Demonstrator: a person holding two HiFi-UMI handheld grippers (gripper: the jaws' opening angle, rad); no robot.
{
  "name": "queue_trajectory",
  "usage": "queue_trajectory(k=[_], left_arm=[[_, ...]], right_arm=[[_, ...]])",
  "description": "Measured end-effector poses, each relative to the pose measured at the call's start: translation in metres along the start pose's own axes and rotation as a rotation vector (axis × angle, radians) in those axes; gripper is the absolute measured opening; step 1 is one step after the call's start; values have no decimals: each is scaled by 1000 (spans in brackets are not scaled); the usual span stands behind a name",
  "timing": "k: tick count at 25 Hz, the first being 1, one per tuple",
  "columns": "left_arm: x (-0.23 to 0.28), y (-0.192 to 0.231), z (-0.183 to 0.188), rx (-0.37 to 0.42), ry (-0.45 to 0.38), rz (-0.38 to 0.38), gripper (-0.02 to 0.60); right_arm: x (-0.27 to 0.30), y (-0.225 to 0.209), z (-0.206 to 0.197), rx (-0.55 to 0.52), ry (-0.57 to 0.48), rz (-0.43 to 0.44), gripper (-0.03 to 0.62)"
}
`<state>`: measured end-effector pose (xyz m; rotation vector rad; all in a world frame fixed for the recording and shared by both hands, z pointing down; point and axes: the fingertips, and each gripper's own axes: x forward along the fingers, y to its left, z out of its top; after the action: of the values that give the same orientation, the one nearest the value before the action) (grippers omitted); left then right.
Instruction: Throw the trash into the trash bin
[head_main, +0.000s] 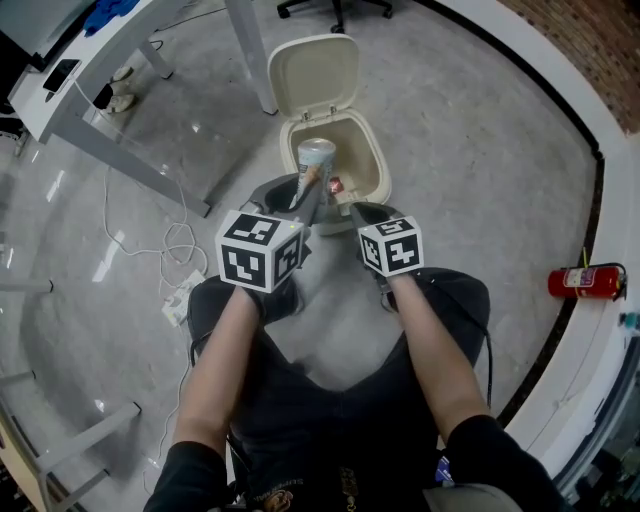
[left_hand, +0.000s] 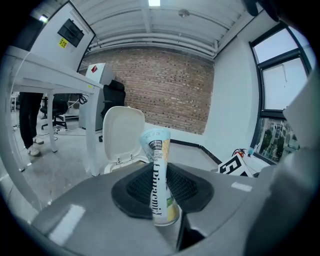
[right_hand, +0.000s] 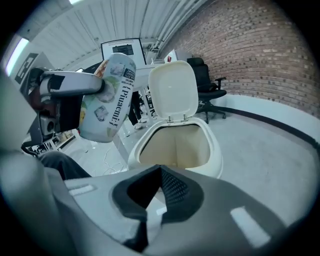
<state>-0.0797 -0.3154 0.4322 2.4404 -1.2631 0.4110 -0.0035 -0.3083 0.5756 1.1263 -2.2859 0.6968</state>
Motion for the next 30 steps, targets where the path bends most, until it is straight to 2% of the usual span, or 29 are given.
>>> queue_trajectory(k=[6, 13, 23, 30], left_arm=[[16, 8, 0, 16, 21, -3, 81], [61, 14, -10, 42, 74, -14, 81], [120, 25, -60, 112, 260, -27, 81], [138, 27, -84, 213, 411, -56, 83]], right_arm=[[-8, -3, 18, 1, -51, 1, 2], [-15, -13, 40, 1, -85, 0, 2], [-8, -32, 37, 44, -86, 6, 3], [0, -36, 34, 61, -86, 19, 3]])
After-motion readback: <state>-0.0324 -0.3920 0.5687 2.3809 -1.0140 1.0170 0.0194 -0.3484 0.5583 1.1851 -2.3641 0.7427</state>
